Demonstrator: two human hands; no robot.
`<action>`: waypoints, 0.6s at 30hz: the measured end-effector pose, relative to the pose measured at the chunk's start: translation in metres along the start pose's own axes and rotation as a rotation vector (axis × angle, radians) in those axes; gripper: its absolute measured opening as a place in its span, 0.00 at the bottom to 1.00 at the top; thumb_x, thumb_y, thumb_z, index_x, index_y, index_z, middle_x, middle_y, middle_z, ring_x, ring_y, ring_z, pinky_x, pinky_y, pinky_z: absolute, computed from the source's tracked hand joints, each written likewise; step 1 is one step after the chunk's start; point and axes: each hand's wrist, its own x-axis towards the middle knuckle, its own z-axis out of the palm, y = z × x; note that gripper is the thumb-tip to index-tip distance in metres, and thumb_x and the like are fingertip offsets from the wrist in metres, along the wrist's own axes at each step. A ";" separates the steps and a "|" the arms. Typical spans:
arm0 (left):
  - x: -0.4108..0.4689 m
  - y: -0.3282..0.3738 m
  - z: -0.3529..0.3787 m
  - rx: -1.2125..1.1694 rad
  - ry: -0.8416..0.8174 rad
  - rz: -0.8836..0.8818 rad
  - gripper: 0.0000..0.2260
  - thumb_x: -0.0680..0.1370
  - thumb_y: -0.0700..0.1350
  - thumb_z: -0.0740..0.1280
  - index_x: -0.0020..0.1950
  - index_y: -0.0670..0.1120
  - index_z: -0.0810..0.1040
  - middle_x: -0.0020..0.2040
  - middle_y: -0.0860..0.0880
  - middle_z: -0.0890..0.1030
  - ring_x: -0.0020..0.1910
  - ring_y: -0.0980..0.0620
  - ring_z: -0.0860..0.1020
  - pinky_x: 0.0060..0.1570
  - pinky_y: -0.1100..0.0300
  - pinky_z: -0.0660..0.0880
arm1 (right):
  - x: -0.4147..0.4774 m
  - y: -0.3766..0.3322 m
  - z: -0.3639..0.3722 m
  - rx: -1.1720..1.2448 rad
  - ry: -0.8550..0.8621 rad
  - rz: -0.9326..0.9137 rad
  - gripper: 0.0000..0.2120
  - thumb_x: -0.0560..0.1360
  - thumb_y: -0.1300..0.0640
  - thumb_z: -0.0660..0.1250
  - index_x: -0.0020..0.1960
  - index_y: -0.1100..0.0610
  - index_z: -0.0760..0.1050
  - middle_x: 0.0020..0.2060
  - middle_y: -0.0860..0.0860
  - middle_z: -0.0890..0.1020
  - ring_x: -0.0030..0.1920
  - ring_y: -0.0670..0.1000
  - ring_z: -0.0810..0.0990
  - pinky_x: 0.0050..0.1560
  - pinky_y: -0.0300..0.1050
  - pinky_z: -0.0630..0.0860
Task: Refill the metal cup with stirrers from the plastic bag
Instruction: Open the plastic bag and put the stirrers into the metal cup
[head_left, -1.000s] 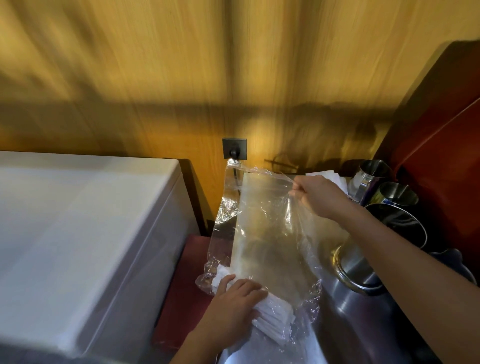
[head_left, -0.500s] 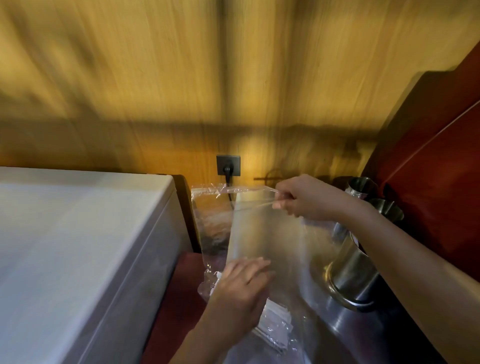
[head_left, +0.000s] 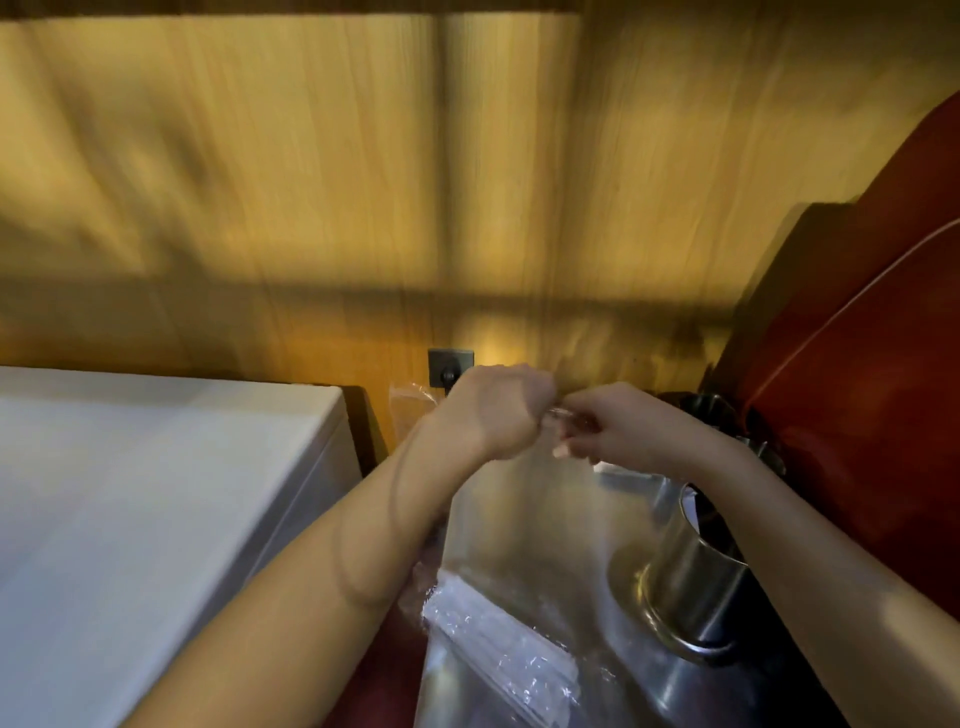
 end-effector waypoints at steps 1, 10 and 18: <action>0.001 -0.003 0.000 -0.022 0.005 -0.006 0.06 0.75 0.38 0.61 0.48 0.42 0.77 0.44 0.43 0.80 0.48 0.41 0.78 0.37 0.53 0.71 | -0.003 0.004 -0.002 -0.008 0.006 0.009 0.09 0.70 0.55 0.70 0.34 0.48 0.71 0.31 0.45 0.75 0.31 0.43 0.73 0.32 0.38 0.69; -0.002 -0.027 -0.015 -0.122 -0.120 -0.058 0.11 0.74 0.46 0.67 0.55 0.48 0.74 0.52 0.48 0.78 0.54 0.44 0.77 0.50 0.51 0.75 | -0.026 0.033 -0.006 0.212 0.124 0.084 0.11 0.68 0.60 0.72 0.33 0.47 0.76 0.35 0.47 0.80 0.40 0.49 0.79 0.44 0.47 0.76; 0.013 0.010 -0.023 -0.138 0.056 0.068 0.10 0.74 0.50 0.65 0.35 0.47 0.71 0.34 0.49 0.75 0.40 0.43 0.75 0.27 0.59 0.59 | -0.020 0.016 -0.006 0.432 0.375 -0.007 0.15 0.66 0.64 0.73 0.34 0.44 0.74 0.31 0.45 0.79 0.32 0.38 0.76 0.36 0.36 0.72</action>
